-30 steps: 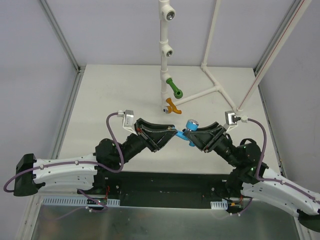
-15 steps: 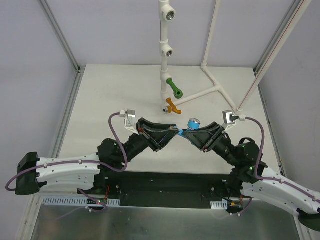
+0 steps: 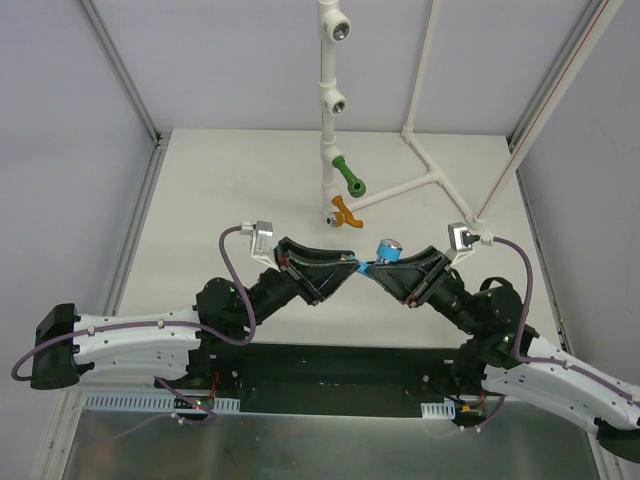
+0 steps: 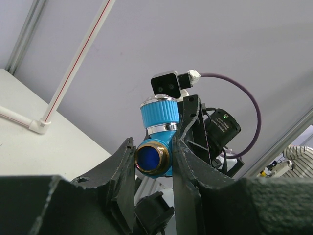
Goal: Install the water faucets
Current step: Adjust the water faucet.
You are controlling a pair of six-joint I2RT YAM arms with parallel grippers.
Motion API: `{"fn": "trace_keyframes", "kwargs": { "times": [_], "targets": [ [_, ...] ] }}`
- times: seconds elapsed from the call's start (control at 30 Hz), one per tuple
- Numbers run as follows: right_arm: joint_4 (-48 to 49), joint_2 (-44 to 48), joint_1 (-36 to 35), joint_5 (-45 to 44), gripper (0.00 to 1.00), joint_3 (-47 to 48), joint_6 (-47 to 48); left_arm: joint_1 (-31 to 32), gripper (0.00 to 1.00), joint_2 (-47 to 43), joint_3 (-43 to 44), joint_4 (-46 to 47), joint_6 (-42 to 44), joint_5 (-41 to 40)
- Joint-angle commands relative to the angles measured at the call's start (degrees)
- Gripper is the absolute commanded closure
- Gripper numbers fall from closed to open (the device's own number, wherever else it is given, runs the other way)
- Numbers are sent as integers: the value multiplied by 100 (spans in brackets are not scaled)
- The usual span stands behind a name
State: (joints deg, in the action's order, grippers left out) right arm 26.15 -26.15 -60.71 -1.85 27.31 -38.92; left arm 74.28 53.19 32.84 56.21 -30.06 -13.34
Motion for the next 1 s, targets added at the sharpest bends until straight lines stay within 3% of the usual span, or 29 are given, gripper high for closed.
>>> {"fn": "trace_keyframes", "kwargs": {
  "times": [0.0, 0.07, 0.2, 0.27, 0.33, 0.47, 0.7, 0.97],
  "targets": [
    [-40, 172, -2, -193, 100, 240, 288, 16, 100, -212, 3, 365, 18, 69],
    [-119, 224, -2, -289, 100, 240, 262, 16, 96, -221, 3, 339, 1, 60],
    [-338, 295, 6, -351, 100, 292, 376, 16, 43, -283, -23, 260, -140, -124],
    [-470, 347, 6, -395, 100, 319, 463, 25, 30, -327, -6, 172, -184, -177],
    [-584, 409, 6, -474, 100, 345, 569, 25, 23, -353, 12, 101, -263, -247],
    [-918, 479, -2, -562, 100, 512, 824, 25, 16, -371, 47, -21, -456, -502],
    [-1077, 585, 6, -720, 100, 626, 1009, 25, 16, -327, 284, -742, -869, -863],
    [-1297, 576, -2, -1046, 100, 714, 1088, 25, 20, -116, 407, -751, -1221, -284]
  ]
}}
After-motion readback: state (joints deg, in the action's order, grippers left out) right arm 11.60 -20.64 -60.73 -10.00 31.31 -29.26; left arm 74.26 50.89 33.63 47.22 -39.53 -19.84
